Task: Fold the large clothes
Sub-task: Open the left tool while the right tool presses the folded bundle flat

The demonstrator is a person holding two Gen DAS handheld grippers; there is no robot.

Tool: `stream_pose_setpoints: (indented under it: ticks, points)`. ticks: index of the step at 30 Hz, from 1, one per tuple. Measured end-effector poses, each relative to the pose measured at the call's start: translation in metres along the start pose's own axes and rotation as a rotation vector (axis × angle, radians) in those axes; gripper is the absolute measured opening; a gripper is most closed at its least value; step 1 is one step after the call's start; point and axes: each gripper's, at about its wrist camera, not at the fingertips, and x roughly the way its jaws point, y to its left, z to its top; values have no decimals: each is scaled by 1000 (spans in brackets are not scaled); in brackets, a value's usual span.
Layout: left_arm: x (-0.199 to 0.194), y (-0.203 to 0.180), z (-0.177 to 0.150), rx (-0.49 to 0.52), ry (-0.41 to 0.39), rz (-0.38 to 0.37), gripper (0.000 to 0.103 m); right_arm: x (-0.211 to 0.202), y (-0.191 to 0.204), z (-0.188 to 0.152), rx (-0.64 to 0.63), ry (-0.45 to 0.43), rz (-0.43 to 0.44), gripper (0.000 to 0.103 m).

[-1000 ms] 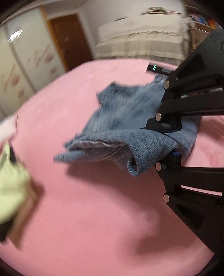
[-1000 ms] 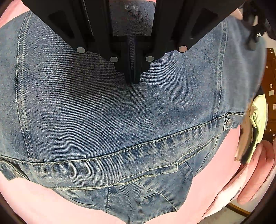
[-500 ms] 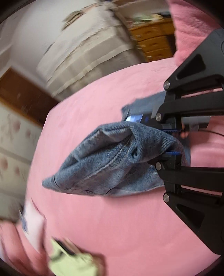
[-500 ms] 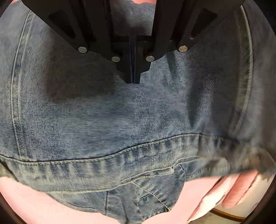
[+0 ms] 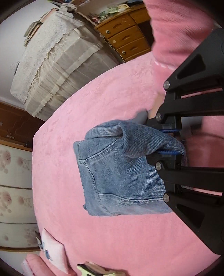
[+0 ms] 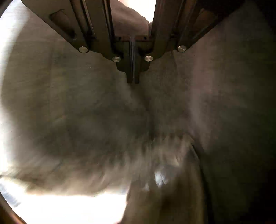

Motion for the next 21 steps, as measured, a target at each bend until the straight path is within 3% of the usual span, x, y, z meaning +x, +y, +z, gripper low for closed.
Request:
stream_pose_setpoints:
  ticks: [3,6,11,13,17,19,20,21]
  points:
    - [6,-12,-8,24,27,12,11,-60,-22,11,-7,-111,53,0]
    - [30,-29,-20,49,55,11,11,-115,-47,20,-17,-187,39,1]
    - [84,-66,-57,120,149,13,11,-167,-101,19,34,-181,-23,1]
    - [103,-81,-74,175,197,22,11,-187,-128,13,108,-173,-8,1]
    - [116,-96,-89,216,220,47,12,-214,-163,-1,189,-190,36,4]
    - [124,-100,-93,196,235,58,12,-230,-176,-3,203,-191,92,22]
    - [129,-102,-95,200,245,69,12,-233,-179,-8,209,-192,112,41]
    - [136,-107,-100,228,272,94,12,-240,-184,-19,208,-200,127,52]
